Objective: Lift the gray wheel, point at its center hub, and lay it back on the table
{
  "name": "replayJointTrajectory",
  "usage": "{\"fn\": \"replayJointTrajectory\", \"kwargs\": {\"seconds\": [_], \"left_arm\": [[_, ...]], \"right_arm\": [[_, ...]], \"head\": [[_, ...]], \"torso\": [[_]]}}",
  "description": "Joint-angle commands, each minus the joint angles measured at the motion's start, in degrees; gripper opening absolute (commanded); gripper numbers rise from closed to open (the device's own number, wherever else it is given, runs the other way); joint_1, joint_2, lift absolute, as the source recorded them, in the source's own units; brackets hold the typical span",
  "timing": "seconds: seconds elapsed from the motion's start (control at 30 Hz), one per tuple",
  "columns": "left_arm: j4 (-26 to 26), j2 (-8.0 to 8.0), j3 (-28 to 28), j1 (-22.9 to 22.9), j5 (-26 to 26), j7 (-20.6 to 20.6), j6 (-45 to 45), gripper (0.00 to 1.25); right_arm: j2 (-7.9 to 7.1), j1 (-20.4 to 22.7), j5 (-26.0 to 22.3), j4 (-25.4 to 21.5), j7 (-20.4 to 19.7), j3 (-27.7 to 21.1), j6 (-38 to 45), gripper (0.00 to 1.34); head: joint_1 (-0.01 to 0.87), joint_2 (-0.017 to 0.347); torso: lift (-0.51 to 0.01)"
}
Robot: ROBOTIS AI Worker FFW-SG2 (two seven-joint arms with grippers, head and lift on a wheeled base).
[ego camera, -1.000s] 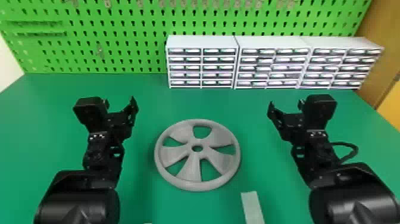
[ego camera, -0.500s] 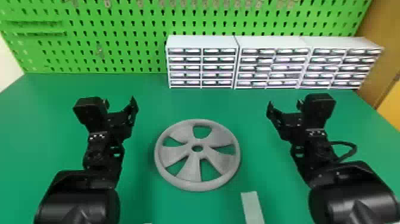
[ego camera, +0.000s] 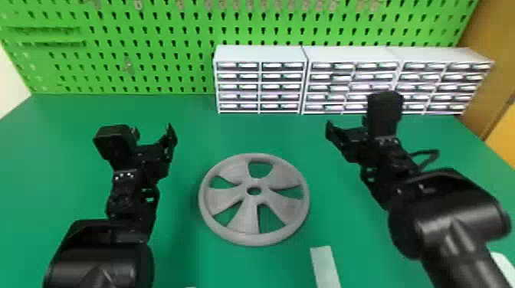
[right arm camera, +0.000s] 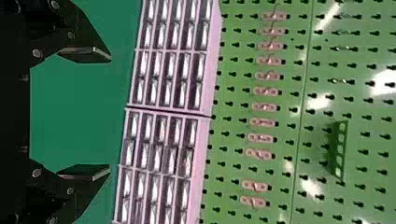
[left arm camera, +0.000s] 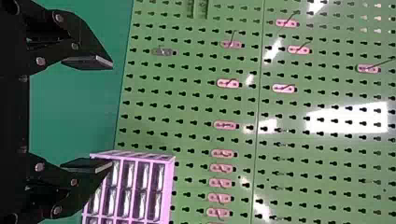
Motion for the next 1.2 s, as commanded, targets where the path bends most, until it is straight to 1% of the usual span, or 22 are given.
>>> {"fn": "replayJointTrajectory", "kwargs": {"seconds": [0.0,0.07,0.27,0.5,0.7,0.73,0.8,0.87,1.03,1.17], "left_arm": [[0.0,0.0,0.0,0.0,-0.1,0.0,0.1,0.75],[0.0,0.0,0.0,0.0,0.0,0.0,0.2,0.75],[0.1,0.0,0.0,0.0,0.0,0.0,0.4,0.75],[0.0,0.18,0.0,0.1,0.0,-0.1,0.6,0.75],[-0.5,0.79,0.0,0.2,0.0,0.0,1.1,0.75],[-0.7,1.05,0.0,0.2,0.0,0.0,1.4,0.75],[-1.0,1.23,0.0,0.3,0.0,0.0,1.7,0.75],[-1.2,1.58,0.0,0.4,0.0,0.0,2.0,0.75],[-1.7,2.11,0.0,0.6,0.0,0.0,2.6,0.75],[-1.9,2.46,-0.1,0.7,0.0,0.0,2.8,0.75]], "right_arm": [[-0.09,-3.3,-0.9,-0.1,0.0,1.9,5.6,0.91],[-0.18,-4.5,-1.5,-0.1,-0.2,2.7,7.3,0.91],[-0.53,-7.9,-5.2,0.1,-2.8,4.9,12.7,0.91],[-0.26,-12.5,-9.6,1.1,-4.7,6.0,22.8,0.91],[-0.35,-15.5,-14.8,3.3,-7.2,7.8,25.8,0.91],[-0.53,-16.5,-16.9,4.1,-8.0,8.2,26.9,0.91],[-0.53,-17.5,-18.5,4.9,-8.4,8.5,28.3,0.91],[-0.53,-18.7,-21.4,6.1,-9.5,8.9,30.1,0.91],[-0.61,-21.0,-29.8,9.0,-14.5,10.3,32.6,0.91],[-0.53,-22.6,-36.0,12.6,-16.5,11.0,34.0,0.91]], "head": [[0.692,0.048],[0.692,0.048],[0.692,0.048],[0.692,0.048],[0.692,0.048],[0.692,0.048],[0.692,0.048],[0.692,0.048],[0.692,0.048],[0.692,0.048]], "torso": [[-0.096],[-0.096],[-0.096],[-0.096],[-0.096],[-0.096],[-0.096],[-0.096],[-0.096],[-0.096]]}}
